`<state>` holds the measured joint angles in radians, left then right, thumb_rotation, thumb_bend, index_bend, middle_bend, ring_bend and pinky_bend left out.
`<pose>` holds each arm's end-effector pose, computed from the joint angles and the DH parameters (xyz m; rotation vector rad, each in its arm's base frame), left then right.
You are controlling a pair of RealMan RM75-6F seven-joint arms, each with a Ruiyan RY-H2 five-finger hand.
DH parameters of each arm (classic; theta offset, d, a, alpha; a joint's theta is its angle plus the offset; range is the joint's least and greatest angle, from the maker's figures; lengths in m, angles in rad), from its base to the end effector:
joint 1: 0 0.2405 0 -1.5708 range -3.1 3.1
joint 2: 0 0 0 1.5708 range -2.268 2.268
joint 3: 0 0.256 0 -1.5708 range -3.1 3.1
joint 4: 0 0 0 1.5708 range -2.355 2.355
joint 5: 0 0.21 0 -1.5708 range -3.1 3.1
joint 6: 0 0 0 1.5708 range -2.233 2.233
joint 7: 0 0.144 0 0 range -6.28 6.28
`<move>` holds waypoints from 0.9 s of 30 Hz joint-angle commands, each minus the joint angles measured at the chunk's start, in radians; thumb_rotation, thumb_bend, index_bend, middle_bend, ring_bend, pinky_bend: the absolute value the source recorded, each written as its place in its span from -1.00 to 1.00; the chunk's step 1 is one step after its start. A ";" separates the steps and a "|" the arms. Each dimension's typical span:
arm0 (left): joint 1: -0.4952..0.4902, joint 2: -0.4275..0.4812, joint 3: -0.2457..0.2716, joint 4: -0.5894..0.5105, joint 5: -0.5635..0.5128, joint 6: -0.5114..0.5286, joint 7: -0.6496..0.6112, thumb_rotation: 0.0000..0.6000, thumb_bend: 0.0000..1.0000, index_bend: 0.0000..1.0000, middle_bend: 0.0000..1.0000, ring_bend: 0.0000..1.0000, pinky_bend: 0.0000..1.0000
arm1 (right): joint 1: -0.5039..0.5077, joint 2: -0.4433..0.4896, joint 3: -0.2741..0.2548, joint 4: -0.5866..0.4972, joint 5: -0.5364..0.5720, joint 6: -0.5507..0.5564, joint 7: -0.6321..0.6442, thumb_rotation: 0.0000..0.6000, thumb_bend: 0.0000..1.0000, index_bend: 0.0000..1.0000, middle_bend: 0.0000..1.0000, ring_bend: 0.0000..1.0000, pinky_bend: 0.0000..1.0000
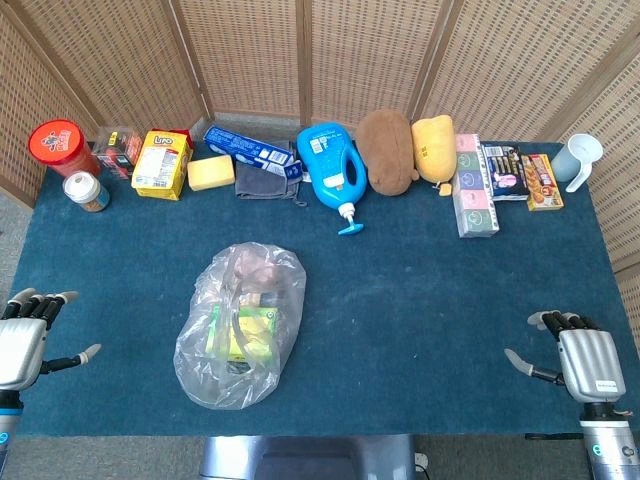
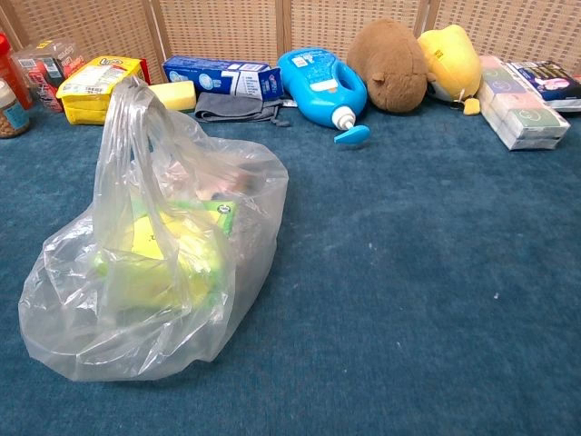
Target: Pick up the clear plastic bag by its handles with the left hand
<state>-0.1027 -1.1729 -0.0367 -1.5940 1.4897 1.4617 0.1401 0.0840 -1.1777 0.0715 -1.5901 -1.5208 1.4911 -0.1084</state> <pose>-0.3101 0.1836 0.1389 -1.4431 -0.8438 -0.8145 -0.3054 -0.1851 0.1450 1.4084 -0.8221 0.8808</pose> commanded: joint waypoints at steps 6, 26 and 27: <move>-0.006 -0.006 -0.002 0.003 -0.005 -0.008 0.005 -0.21 -0.90 -0.53 -0.37 -0.46 -0.71 | 0.005 0.001 0.003 -0.005 0.008 -0.007 -0.006 -0.50 -0.51 -0.19 -0.05 -0.12 -0.18; -0.050 0.090 0.017 -0.119 0.047 -0.080 -0.182 -0.25 -0.90 -0.52 -0.37 -0.46 -0.70 | -0.008 0.003 -0.004 -0.012 -0.011 0.023 0.029 -0.50 -0.51 -0.19 -0.05 -0.12 -0.18; -0.059 0.101 0.020 -0.132 0.053 -0.096 -0.211 -0.25 -0.90 -0.52 -0.37 -0.46 -0.69 | -0.009 0.003 -0.004 -0.012 -0.012 0.024 0.029 -0.51 -0.51 -0.19 -0.05 -0.12 -0.18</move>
<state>-0.1359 -1.1096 -0.0275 -1.6814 1.5239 1.4128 0.0079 0.0754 -1.1750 0.0677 -1.6016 -1.5329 1.5149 -0.0794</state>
